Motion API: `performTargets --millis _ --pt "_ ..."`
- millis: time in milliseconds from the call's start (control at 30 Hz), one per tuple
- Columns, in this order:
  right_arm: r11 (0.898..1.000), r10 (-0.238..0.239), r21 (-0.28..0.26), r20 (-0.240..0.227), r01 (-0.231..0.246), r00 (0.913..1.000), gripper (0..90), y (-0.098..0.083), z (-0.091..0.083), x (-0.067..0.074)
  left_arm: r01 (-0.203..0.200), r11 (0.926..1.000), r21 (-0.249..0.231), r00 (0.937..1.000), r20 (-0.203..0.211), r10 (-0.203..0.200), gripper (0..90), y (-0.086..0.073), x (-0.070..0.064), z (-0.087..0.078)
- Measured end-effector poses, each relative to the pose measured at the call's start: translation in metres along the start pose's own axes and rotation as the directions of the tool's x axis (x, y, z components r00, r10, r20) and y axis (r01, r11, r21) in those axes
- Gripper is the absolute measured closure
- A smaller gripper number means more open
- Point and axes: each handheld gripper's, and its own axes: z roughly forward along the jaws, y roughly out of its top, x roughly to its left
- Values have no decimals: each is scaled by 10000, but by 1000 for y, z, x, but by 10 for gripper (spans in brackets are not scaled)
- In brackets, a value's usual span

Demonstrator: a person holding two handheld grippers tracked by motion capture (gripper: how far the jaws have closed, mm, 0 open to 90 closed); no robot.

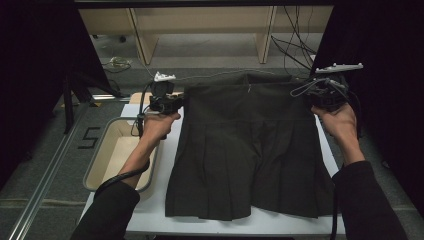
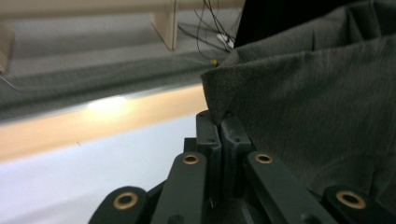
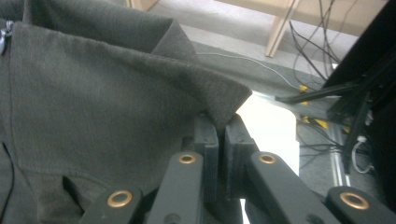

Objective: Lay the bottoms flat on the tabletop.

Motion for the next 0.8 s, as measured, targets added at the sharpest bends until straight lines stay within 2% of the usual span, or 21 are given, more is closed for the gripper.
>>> performTargets --millis 133,200,333,433,567,633,800 --pt "10000 -52 -26 -125 52 9999 870 1 0 4 -107 9995 -289 9999 -100 105 880 19 -3 -10" --pt "10000 -12 -47 -118 11 9999 870 2 1 4 -215 9996 -209 9996 -176 211 879 20 -4 -8" --pt "9998 -194 -3 34 194 9998 872 6 -2 0 -81 9997 -233 9999 -111 78 879 17 -4 -3" --pt "9995 -192 -230 210 197 9996 872 17 -12 -4 -37 9990 -452 10000 -58 35 880 24 -6 -5" --pt "9982 -89 -597 390 112 9992 872 27 -20 -3 -222 9974 -683 9995 -261 204 879 38 -10 -11" --pt "9987 -110 -499 392 130 9992 869 26 -17 -1 -239 9979 -608 9993 -305 220 878 38 -11 -11" --pt "9996 -7 -276 318 15 9995 868 13 -6 1 -259 9993 -281 9994 -223 252 876 25 -11 -3"
